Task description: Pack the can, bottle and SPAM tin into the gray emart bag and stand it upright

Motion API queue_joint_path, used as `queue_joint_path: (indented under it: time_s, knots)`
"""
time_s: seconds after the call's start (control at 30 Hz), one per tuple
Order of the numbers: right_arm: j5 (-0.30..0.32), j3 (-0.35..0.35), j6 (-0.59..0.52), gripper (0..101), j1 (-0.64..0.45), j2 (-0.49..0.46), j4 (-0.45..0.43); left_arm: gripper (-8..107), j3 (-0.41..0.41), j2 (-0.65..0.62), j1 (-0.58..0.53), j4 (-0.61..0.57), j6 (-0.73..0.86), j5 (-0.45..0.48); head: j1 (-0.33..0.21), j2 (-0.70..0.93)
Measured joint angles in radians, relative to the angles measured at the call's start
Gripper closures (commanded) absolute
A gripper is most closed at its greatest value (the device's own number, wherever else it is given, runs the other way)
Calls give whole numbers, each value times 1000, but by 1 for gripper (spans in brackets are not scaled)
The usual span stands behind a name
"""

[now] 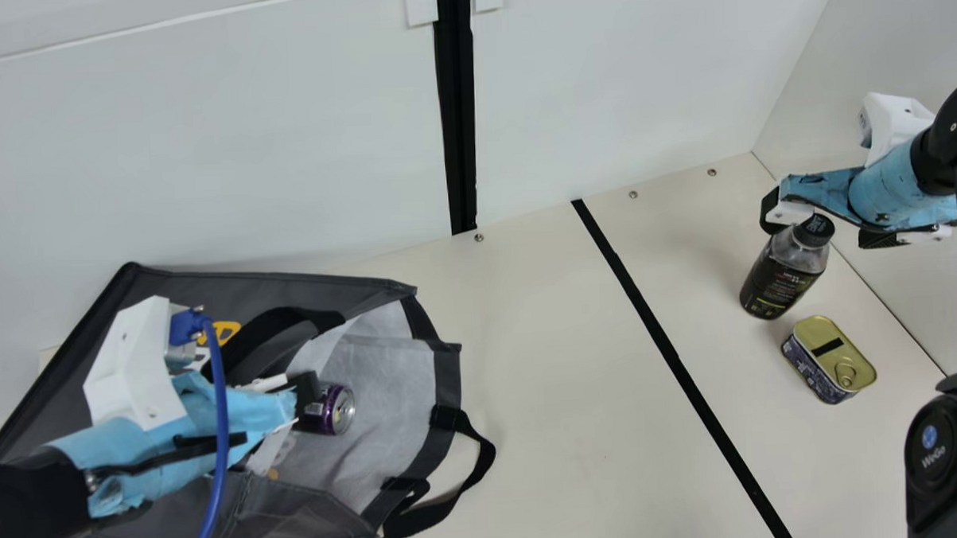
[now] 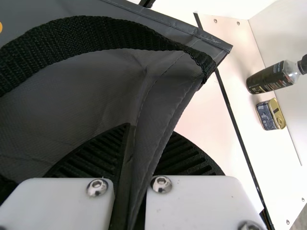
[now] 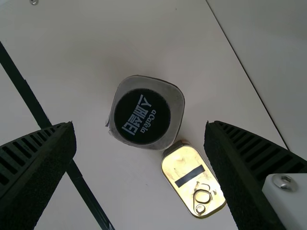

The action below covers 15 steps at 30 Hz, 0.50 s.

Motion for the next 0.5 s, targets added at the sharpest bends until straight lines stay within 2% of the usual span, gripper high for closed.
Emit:
queue_joint_path:
  time_s: [0.2, 0.5]
  knots:
    - [0, -3, -7, 6, -1, 21, 0, 107, 0, 0, 0, 0, 0, 0, 0, -2]
    - [0, -23, -20, 67, 0, 52, 8, 107, 0, 0, 0, 0, 0, 0, 0, -2]
